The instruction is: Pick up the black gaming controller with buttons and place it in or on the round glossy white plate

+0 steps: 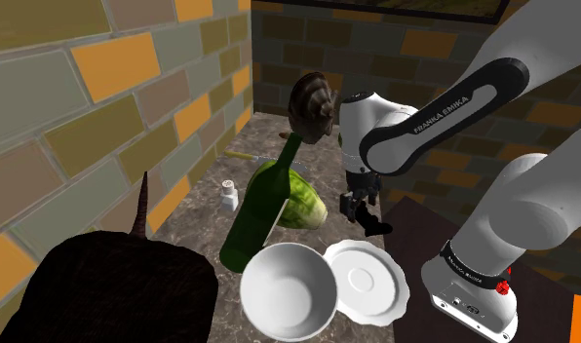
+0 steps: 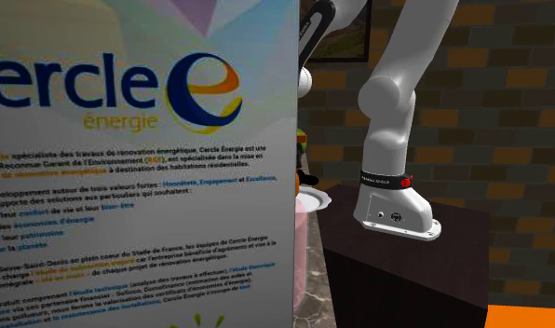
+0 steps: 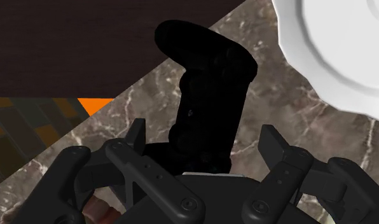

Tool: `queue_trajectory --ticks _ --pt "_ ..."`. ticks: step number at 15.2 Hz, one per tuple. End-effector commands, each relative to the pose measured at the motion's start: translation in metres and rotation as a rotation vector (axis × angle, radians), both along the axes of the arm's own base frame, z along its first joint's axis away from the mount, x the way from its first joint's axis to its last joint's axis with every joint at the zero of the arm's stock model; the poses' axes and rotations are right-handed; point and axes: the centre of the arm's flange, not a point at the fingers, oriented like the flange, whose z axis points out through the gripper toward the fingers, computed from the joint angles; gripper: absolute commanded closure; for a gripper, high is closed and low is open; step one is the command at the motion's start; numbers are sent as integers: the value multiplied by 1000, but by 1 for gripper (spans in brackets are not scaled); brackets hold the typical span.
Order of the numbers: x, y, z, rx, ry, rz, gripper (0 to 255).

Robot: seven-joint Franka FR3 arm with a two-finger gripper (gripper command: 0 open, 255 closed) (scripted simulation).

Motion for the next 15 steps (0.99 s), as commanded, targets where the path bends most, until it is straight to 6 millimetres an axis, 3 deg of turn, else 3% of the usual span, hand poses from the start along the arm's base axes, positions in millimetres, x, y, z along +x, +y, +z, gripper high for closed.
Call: queue_trajectory --ticks 1,4,5,15 --pt "0 0 0 0 0 0 0" --pt "0 0 0 0 0 0 0" --pt "0 0 0 0 0 0 255" --pt "0 0 5 0 0 0 255"
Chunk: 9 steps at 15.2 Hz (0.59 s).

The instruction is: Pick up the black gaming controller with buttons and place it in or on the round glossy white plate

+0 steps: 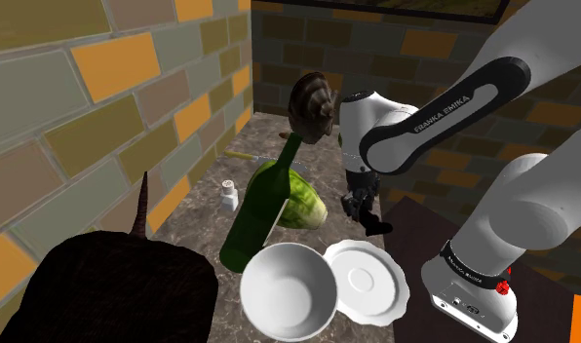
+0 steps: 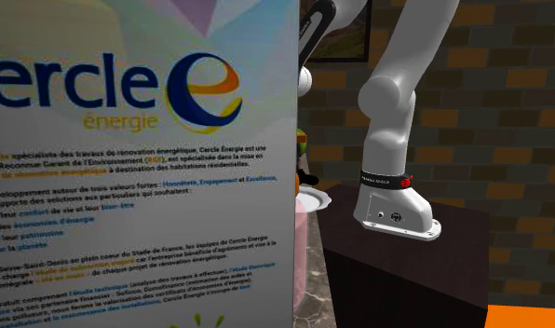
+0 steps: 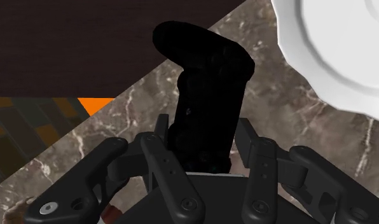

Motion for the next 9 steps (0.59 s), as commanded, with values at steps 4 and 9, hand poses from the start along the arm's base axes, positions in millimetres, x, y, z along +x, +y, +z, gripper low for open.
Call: queue_trajectory --ticks 4,9 --pt "0 0 24 0 0 0 255" --pt "0 0 50 0 0 0 255"
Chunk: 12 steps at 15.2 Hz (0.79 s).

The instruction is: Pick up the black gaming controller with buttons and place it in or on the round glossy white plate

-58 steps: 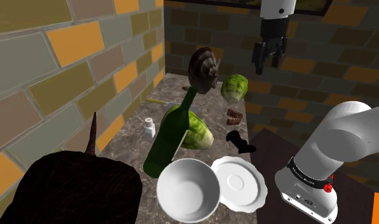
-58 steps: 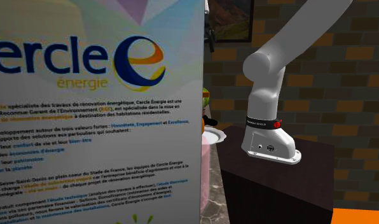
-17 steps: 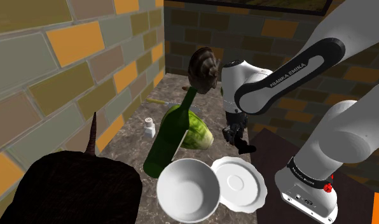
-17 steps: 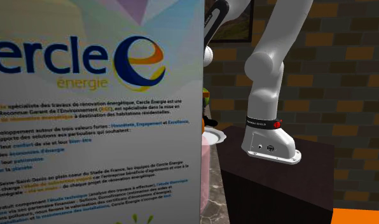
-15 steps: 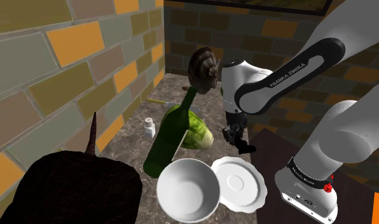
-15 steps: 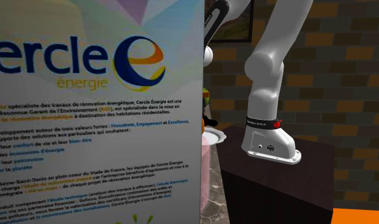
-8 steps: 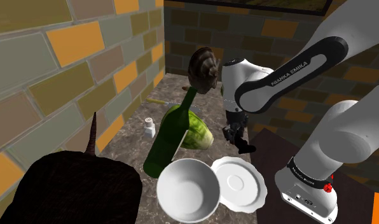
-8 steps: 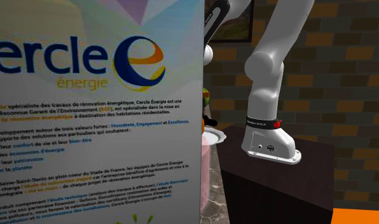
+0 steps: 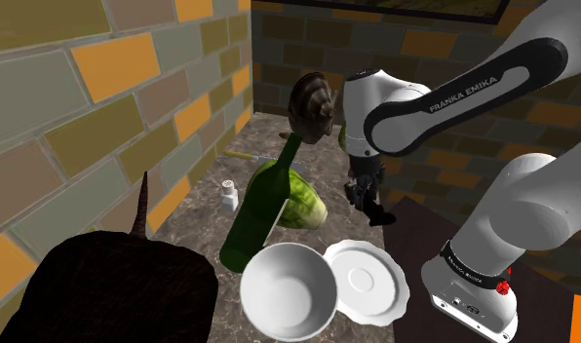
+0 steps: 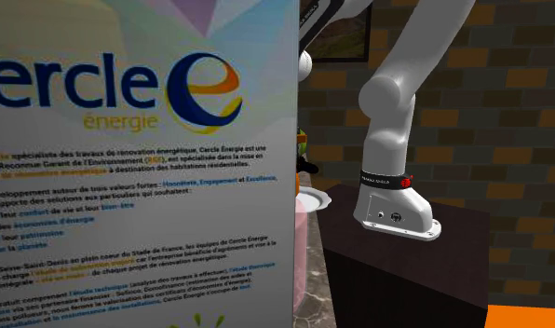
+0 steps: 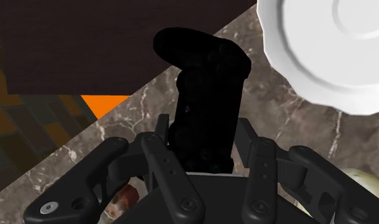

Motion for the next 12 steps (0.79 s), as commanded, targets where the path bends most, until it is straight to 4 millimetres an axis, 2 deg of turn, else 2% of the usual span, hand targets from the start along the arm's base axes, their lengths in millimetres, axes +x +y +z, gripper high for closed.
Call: queue_trajectory --ticks 1,7,12 --pt "-1 -1 10 0 1 0 255" --pt "-1 -1 39 0 1 0 255" --pt "-33 57 43 0 1 0 255"
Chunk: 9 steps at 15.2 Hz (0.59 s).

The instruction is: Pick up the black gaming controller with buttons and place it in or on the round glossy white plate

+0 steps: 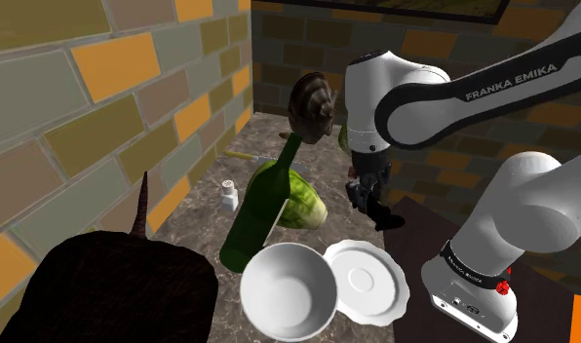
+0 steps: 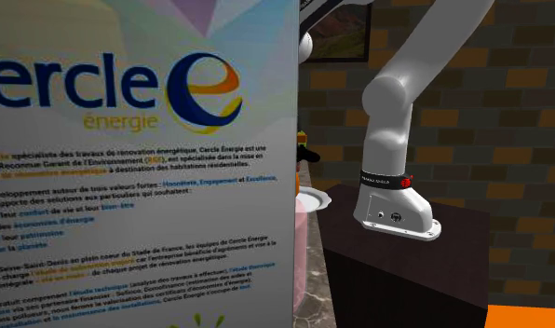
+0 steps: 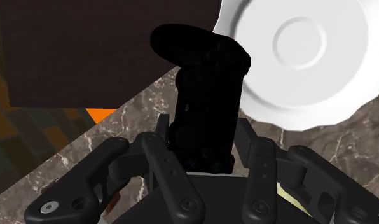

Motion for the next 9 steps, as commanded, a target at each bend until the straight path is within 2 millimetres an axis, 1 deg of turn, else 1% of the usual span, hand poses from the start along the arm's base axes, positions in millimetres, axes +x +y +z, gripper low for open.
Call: queue_trajectory --ticks 1,9 --pt "-13 23 1 0 0 -2 255" --pt "-65 115 8 0 0 -2 255"
